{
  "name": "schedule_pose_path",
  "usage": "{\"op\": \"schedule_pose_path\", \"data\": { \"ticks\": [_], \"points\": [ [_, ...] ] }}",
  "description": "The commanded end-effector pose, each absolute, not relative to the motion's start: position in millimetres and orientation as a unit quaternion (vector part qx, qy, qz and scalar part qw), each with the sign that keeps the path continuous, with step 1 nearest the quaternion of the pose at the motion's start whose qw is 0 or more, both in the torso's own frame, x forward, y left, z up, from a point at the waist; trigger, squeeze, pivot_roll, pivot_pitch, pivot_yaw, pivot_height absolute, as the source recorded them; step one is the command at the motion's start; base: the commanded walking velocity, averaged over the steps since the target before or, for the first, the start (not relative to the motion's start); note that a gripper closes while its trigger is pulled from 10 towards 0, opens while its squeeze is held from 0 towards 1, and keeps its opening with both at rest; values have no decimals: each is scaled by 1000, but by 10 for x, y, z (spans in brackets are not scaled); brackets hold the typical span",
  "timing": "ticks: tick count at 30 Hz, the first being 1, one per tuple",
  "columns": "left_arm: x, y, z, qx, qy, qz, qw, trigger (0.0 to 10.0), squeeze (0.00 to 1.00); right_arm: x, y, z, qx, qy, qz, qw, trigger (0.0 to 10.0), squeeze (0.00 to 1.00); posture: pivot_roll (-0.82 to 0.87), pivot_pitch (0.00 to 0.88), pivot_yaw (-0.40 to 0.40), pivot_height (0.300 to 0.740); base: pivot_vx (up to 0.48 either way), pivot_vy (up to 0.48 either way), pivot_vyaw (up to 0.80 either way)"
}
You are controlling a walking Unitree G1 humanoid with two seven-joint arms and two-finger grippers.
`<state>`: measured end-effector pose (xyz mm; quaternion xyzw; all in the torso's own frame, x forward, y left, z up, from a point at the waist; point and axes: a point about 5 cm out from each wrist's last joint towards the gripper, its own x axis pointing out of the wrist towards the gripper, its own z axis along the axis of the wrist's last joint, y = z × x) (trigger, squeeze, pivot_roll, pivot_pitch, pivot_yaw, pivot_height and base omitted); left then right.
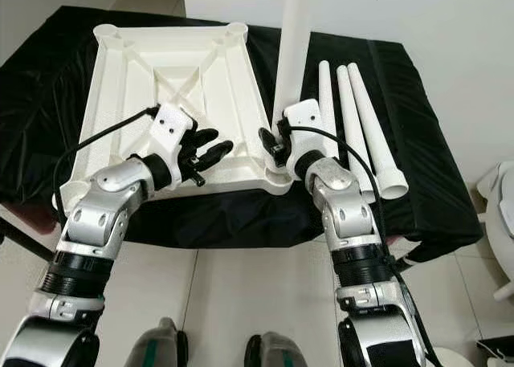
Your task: Building children table
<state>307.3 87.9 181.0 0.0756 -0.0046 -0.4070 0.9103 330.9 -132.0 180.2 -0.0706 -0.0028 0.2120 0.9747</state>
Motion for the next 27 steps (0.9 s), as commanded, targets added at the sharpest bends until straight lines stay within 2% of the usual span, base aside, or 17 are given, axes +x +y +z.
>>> {"op": "schedule_pose_path", "data": {
  "ticks": [1,11,15,19,27],
  "points": [
    [3125,969,1798,85,-4,-290,953,10000,0,3269,-1317,1778,-82,2,222,972,10000,0,32,43,-58,740,0,0,0],
    [3057,1001,1849,76,-12,-283,956,10000,0,3175,-1267,1741,-77,-5,238,968,10000,0,34,49,-54,740,0,0,0],
    [2971,972,1839,84,-14,-308,948,10000,0,3154,-1285,1676,-68,-5,232,970,10000,0,38,50,-53,740,0,0,0],
    [2822,899,1783,104,-9,-364,926,10000,0,3145,-1329,1582,-56,-5,219,974,10000,0,44,50,-51,740,0,0,0],
    [2788,907,1770,108,-2,-360,927,10000,0,3033,-1304,1535,-59,-27,249,966,10000,0,45,52,-50,740,0,0,0]
  ]
}}
